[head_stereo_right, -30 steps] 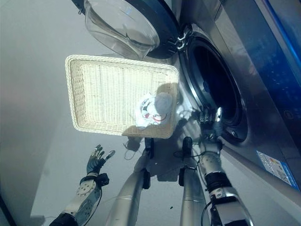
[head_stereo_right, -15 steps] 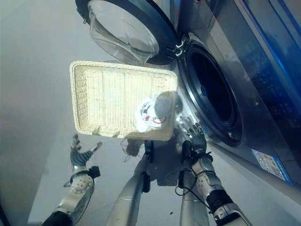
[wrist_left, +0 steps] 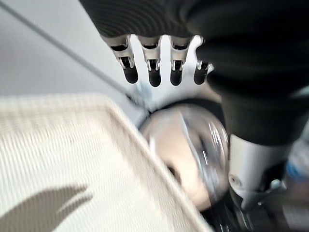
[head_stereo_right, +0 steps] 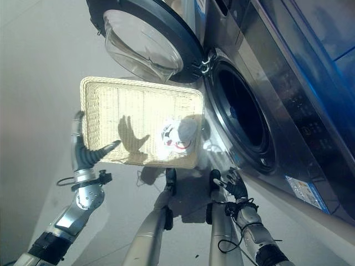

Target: Put the clothes into the washing machine.

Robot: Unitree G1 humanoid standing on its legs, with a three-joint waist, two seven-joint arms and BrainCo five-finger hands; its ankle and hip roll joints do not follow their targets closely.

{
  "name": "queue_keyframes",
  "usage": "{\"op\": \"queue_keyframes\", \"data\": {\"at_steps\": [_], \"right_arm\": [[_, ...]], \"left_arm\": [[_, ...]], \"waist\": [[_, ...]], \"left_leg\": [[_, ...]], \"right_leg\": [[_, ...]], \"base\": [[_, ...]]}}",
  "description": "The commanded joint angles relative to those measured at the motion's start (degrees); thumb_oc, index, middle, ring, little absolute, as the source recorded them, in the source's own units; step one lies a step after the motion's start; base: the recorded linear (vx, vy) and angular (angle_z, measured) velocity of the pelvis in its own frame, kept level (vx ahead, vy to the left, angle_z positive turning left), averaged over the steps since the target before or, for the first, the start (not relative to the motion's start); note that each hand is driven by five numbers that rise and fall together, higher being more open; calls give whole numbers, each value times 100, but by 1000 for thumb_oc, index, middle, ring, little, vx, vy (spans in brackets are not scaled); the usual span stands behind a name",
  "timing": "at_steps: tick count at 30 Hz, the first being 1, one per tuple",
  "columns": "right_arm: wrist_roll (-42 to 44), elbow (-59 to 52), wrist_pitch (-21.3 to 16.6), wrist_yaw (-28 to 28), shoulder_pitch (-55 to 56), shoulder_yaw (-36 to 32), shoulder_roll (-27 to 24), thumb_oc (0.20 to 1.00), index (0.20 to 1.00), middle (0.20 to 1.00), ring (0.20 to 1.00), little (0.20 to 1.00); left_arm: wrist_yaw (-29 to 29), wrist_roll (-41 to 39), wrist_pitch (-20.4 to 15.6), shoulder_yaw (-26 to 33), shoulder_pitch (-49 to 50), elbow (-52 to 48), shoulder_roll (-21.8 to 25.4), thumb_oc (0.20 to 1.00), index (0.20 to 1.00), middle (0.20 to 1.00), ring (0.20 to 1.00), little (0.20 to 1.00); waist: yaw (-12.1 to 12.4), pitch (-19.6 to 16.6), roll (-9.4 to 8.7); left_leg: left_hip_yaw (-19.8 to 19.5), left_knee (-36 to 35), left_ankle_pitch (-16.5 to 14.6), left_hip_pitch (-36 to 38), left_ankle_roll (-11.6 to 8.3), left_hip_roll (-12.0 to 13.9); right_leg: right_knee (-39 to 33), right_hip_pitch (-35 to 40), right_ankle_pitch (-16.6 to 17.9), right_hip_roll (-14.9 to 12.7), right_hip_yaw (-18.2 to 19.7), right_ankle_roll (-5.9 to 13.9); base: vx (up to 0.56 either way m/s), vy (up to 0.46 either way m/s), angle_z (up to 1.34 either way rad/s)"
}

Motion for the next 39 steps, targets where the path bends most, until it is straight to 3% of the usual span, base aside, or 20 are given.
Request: {"op": "queue_keyframes", "data": {"at_steps": [1, 5, 10, 17, 26, 31, 32, 36, 38, 39], "right_arm": [[88, -287, 35, 23, -195, 216, 113, 1000, 1000, 1000, 1000, 1000], [151, -330, 168, 112, -382, 268, -16, 1000, 1000, 1000, 1000, 1000], [87, -314, 176, 220, -402, 363, -93, 1000, 1000, 1000, 1000, 1000], [47, -209, 87, 192, -458, 528, 10, 1000, 1000, 1000, 1000, 1000], [251, -353, 57, 47, -656, 867, 231, 1000, 1000, 1000, 1000, 1000], [303, -413, 66, -7, -756, 938, 335, 1000, 1000, 1000, 1000, 1000], [307, -447, 62, 3, -791, 968, 362, 1000, 1000, 1000, 1000, 1000], [279, -525, 172, -46, -907, 1002, 376, 1000, 1000, 1000, 1000, 1000], [266, -529, 226, -11, -962, 993, 336, 1000, 1000, 1000, 1000, 1000], [252, -554, 261, -3, -976, 986, 329, 1000, 1000, 1000, 1000, 1000]], "left_arm": [[-829, -533, 527, -253, -498, 439, 243, 1000, 1000, 1000, 1000, 1000], [-1254, -1137, 977, -796, -1192, 1263, 393, 1000, 1000, 1000, 1000, 1000], [-1292, -1527, 1124, -1059, -1866, 2167, 402, 1000, 1000, 1000, 1000, 1000], [-1037, -1253, 1203, -1127, -2726, 3308, 49, 1000, 1000, 1000, 1000, 1000], [-243, -816, 1501, -1198, -3737, 4602, -487, 1000, 1000, 1000, 1000, 1000], [-717, -595, 1737, -1334, -3961, 5068, -722, 1000, 1000, 1000, 1000, 1000], [-1292, -400, 1961, -1521, -4027, 5299, -826, 1000, 1000, 1000, 1000, 1000], [-2582, -51, 2529, -1907, -4044, 5601, -962, 1000, 1000, 1000, 1000, 1000], [-3166, 126, 2780, -2109, -3977, 5692, -1043, 818, 818, 818, 818, 818], [-3374, 225, 2871, -2182, -3962, 5731, -1069, 576, 576, 576, 576, 576]], "waist": [[-190, -90, -335], [-420, -90, -343], [-656, -90, -369], [-896, -90, -478], [-1169, -90, -811], [-1252, -90, -914], [-1295, -90, -955], [-1351, -90, -964], [-1384, -90, -939], [-1396, -90, -927]], "left_leg": [[75, 485, -583, 4, -53, -425], [259, 510, -578, -47, -91, -364], [420, 583, -589, -161, -115, -319], [568, 669, -595, -370, -154, -268], [758, 760, -665, -531, -239, -174], [756, 767, -676, -604, -253, -155], [761, 729, -663, -632, -260, -142], [770, 659, -629, -667, -282, -132], [793, 633, -619, -680, -288, -128], [806, 612, -608, -683, -291, -120]], "right_leg": [[-1090, 139, 907, 259, -26, 127], [-1109, 30, 958, 313, 76, 126], [-1067, -151, 974, 397, 226, 90], [-1007, -417, 1005, 481, 367, 47], [-1009, -653, 1063, 609, 512, 11], [-1023, -752, 1094, 655, 558, 3], [-1047, -797, 1116, 671, 568, 10], [-1101, -837, 1142, 684, 590, 21], [-1116, -850, 1139, 684, 597, 23], [-1118, -858, 1135, 689, 600, 26]], "base": [[0, 0, 0], [23, 62, -15], [29, 66, -19], [22, 7, -9], [10, -30, -7], [5, -25, -6], [0, 0, 0], [0, 0, 0], [3, 17, -1], [4, 47, -2]]}}
